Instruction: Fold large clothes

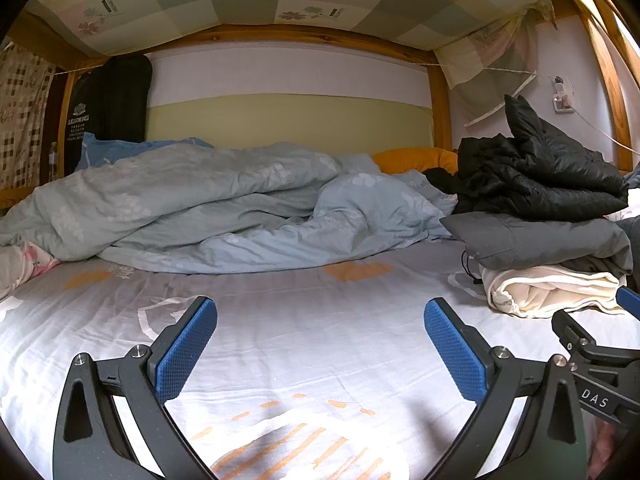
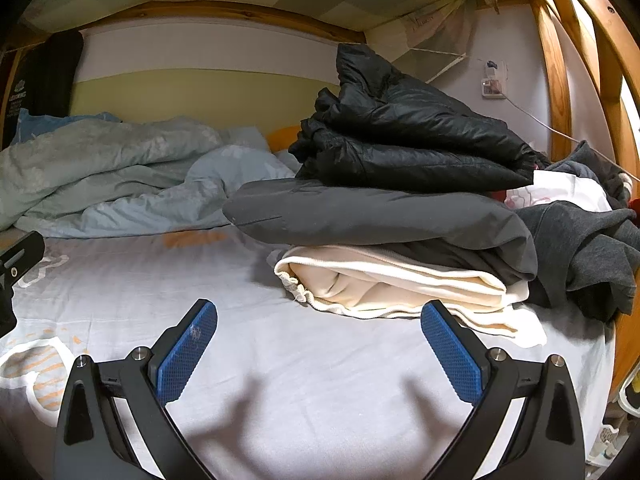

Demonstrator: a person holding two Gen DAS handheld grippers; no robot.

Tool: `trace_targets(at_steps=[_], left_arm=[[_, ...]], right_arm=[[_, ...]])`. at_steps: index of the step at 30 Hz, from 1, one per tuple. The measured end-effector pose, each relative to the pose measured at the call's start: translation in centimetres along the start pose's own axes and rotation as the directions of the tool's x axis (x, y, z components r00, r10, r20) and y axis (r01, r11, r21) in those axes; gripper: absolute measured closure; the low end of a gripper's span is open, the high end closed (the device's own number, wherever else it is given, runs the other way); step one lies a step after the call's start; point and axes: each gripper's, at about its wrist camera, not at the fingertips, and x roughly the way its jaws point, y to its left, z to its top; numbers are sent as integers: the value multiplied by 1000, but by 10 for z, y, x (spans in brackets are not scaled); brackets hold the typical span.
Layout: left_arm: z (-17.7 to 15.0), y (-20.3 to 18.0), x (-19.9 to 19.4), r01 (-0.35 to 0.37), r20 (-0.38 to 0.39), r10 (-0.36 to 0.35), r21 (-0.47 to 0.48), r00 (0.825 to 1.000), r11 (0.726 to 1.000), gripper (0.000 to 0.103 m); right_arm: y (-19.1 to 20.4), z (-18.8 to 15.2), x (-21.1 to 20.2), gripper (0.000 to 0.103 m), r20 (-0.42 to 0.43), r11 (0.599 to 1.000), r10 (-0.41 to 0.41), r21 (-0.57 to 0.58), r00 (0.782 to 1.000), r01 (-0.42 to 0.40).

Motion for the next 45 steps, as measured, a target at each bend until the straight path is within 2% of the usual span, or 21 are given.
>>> trace_targets(at_steps=[6,45], left_arm=[[0,0,-1,1,2,-1,-2,1000,1000,0],[-1,1,-3,11,3,-11,30,1000,999,0]], right_arm=[[-1,0,-7,0,33,1000,-15,6,999,14],[0,-1,-4,0,10,1000,3,9,1000,-3]])
